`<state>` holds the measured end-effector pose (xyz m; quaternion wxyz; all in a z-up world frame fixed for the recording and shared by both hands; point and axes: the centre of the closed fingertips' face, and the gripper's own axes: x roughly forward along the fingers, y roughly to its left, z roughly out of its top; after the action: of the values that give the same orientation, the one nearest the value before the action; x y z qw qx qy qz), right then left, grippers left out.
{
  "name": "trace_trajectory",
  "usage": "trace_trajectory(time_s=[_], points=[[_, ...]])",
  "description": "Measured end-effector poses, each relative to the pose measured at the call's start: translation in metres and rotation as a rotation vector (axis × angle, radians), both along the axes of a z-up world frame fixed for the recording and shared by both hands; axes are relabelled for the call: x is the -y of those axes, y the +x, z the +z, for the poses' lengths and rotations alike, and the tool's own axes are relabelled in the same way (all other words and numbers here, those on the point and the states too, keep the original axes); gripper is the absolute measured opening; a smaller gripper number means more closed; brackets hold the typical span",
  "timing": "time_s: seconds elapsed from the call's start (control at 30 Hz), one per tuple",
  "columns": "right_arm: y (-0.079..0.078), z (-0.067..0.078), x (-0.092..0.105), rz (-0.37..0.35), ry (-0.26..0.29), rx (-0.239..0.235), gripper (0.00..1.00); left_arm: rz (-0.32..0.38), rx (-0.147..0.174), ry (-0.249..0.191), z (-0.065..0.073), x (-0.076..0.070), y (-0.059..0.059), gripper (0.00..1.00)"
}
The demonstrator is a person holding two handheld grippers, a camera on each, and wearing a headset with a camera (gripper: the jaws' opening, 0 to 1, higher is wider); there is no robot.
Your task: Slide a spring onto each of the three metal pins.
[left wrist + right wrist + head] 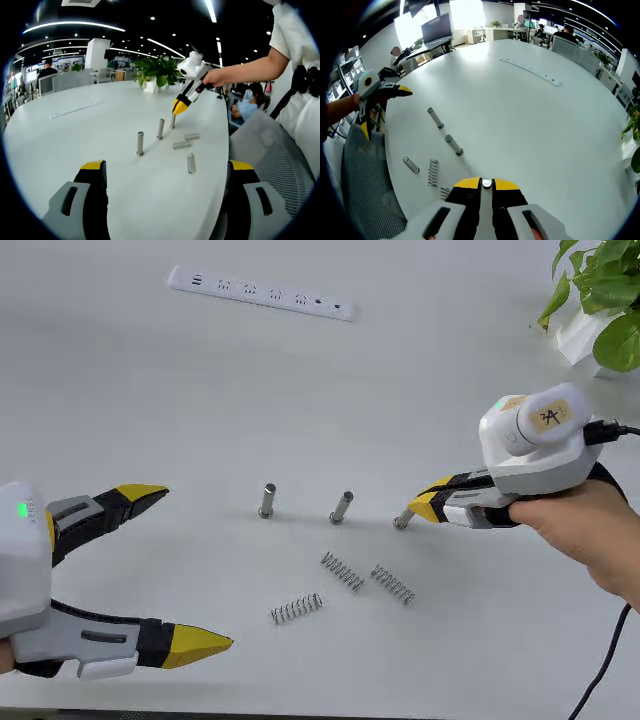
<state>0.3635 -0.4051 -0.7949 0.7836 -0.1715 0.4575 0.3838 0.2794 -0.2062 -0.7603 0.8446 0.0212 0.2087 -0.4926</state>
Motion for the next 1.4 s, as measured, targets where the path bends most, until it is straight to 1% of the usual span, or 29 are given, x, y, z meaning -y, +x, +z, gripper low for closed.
trace_trajectory(time_s=[0.2, 0.5, 0.57, 0.87, 1.03, 1.1, 1.4], points=[[-0.0014, 0.0006, -0.0006, 0.006, -0.001, 0.001, 0.04, -0.001, -0.001, 0.001, -0.0005, 0.0001, -0.0001, 0.99], [-0.0026, 0.0012, -0.0004, 0.027, -0.013, 0.013, 0.05, -0.002, -0.002, -0.001, -0.0008, 0.0006, -0.0001, 0.99], [-0.0028, 0.0013, -0.0007, 0.041, -0.018, 0.020, 0.05, 0.000, -0.001, -0.001, -0.0008, 0.0004, 0.0003, 0.99], [-0.0049, 0.0000, -0.0012, 0.048, -0.017, 0.022, 0.05, 0.000, -0.001, -0.003, -0.0005, 0.0006, 0.0001, 0.99], [-0.0042, -0.0004, -0.0006, 0.042, -0.012, 0.027, 0.09, 0.002, -0.002, -0.002, -0.0007, 0.0001, 0.0002, 0.99], [-0.0017, -0.0020, 0.0014, 0.041, -0.011, 0.026, 0.09, 0.002, -0.003, -0.003, -0.0008, 0.0001, 0.0002, 0.99], [-0.0030, 0.0035, -0.0018, 0.030, 0.012, 0.040, 0.14, -0.001, -0.002, -0.001, -0.0009, 0.0006, 0.0004, 0.99]])
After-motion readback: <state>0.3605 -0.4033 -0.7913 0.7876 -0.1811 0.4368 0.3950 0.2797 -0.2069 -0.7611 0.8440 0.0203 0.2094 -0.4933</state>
